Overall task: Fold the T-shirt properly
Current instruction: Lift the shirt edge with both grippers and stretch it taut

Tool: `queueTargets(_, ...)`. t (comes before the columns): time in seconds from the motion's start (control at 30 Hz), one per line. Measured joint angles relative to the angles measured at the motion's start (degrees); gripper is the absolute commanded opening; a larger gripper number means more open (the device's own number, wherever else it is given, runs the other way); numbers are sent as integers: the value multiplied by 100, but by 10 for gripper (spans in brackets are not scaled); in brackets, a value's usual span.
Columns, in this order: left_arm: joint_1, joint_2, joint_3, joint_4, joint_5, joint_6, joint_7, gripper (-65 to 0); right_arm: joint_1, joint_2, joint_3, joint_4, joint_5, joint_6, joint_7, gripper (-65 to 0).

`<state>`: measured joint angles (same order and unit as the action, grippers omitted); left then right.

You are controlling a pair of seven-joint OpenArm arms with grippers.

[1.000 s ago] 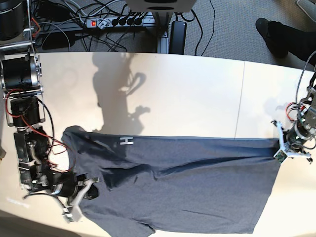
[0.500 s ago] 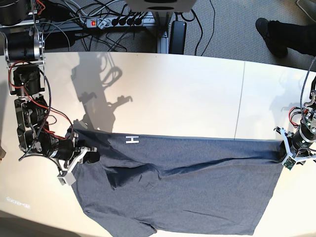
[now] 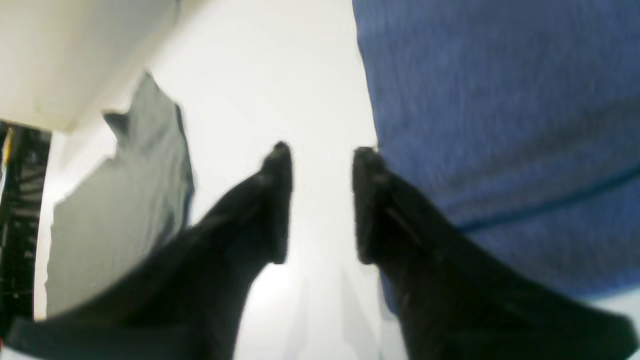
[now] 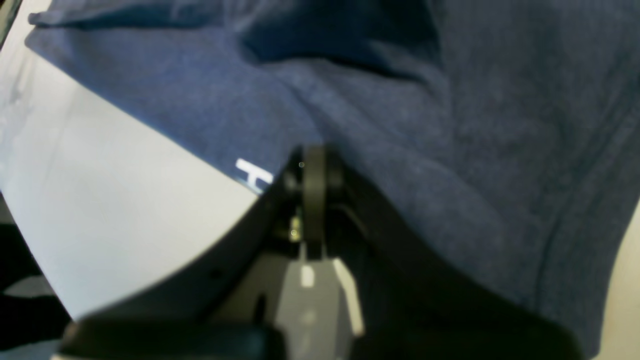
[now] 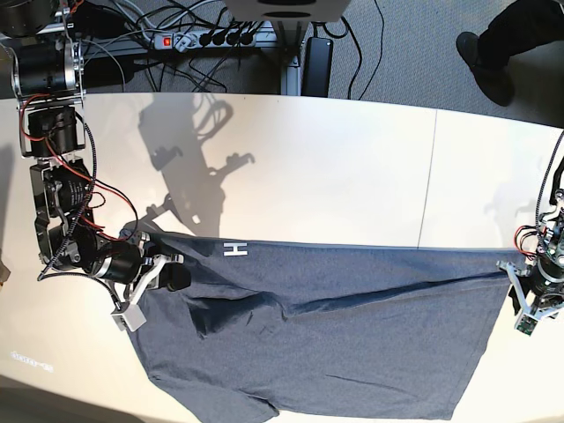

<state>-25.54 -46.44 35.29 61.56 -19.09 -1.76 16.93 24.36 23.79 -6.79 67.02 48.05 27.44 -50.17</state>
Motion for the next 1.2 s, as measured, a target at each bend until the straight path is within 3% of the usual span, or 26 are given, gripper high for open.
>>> queueTargets(0.1,122,13,0,299,-92,0,85,-611,-63,-15,0,0,-42,0,-4,-650)
queueTargets(0.2,251,39,0,476,-354,0,68,-637,-225,-50,0,0,-254,0,107,-650)
queueTargets(0.47,466,422,0,485,-409,-42,103,-637,-595,-48,-9,-55,-1174,0,551,-650)
queueTargets(0.7,525,691,0,-24,-413,-68,63,-637,-610,-48,-9,-52,-1624,0,691,-650)
queueTargets(0.8,522,723,0,-149,-415,-118,85,-637,-614,-42,-9,-57,-1725,0,811,-650)
queueTargets(0.97,503,750,-2,-293,-437,-498,304,-637,-577,-11,-2,-444,-1665,13,1099,-650)
queueTargets(1.2,490,752,-2,-356,-439,-518,352,-637,-562,0,9,-664,-1543,72,1222,-650)
